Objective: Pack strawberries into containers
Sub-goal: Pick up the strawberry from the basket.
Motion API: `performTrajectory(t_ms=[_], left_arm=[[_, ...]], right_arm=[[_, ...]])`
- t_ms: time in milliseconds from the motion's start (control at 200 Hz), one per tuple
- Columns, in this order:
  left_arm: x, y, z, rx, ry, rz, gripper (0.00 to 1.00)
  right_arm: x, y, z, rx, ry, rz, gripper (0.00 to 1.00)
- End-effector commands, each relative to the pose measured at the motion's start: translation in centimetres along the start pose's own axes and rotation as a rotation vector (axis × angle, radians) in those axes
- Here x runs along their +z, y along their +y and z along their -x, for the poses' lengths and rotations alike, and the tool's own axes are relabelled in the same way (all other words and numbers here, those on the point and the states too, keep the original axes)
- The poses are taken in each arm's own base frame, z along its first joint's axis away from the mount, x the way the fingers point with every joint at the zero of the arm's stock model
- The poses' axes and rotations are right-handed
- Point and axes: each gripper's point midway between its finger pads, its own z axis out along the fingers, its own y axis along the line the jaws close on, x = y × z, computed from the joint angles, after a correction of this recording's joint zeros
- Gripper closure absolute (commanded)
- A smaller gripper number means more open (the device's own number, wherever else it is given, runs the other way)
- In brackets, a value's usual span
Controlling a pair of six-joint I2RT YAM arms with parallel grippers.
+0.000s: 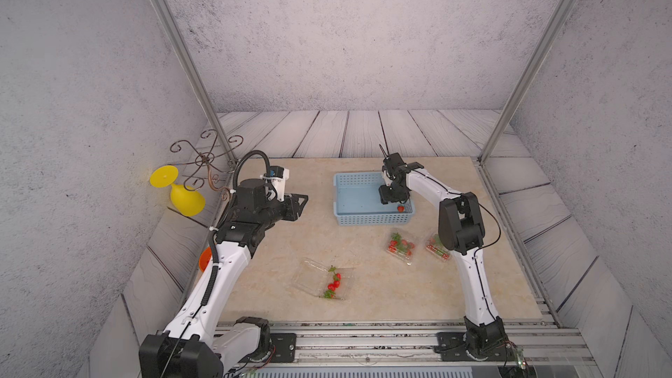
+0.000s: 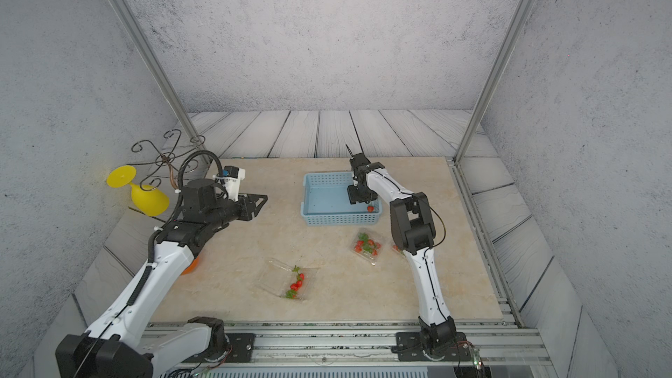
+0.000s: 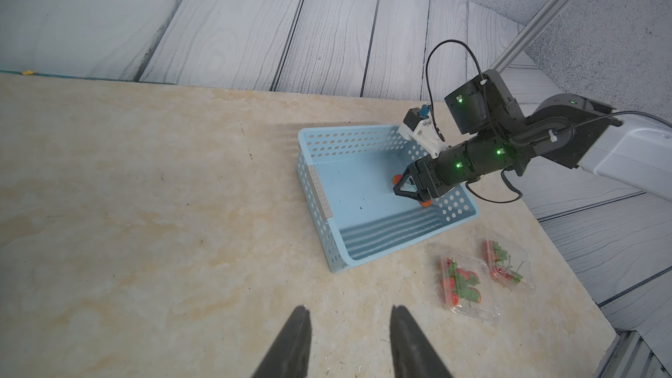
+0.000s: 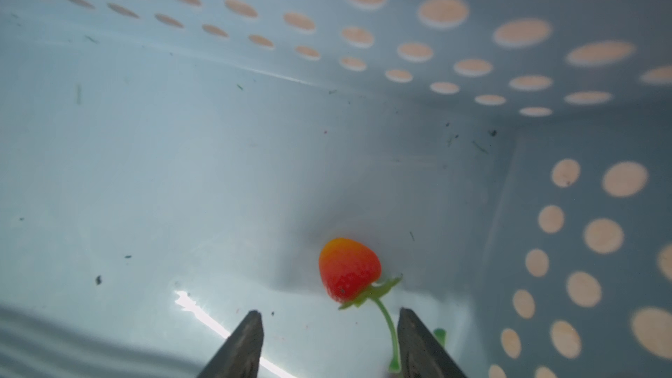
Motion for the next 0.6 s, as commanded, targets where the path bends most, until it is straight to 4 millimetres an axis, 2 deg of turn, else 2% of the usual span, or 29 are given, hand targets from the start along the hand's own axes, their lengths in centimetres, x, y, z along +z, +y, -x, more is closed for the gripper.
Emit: performTrajectory(t_ms=[0, 245, 596], left_arm=[[0.2, 0.7, -0.5, 0.001, 0.014, 0.014, 0.6], [0.3, 0.9, -0.5, -0.001, 0.016, 0.016, 0.6], [0.2, 0.9, -0.4, -0.002, 0.014, 0.014, 0.6]], right_arm=[[1.9, -0.4, -0.8, -0.013, 0.055, -0.015, 0.4], [3.1, -0.5, -1.1, -0.008, 0.081, -0.005, 0.51], [2.9, -0.9, -0.2, 0.001, 0.068, 0.002, 0.71]])
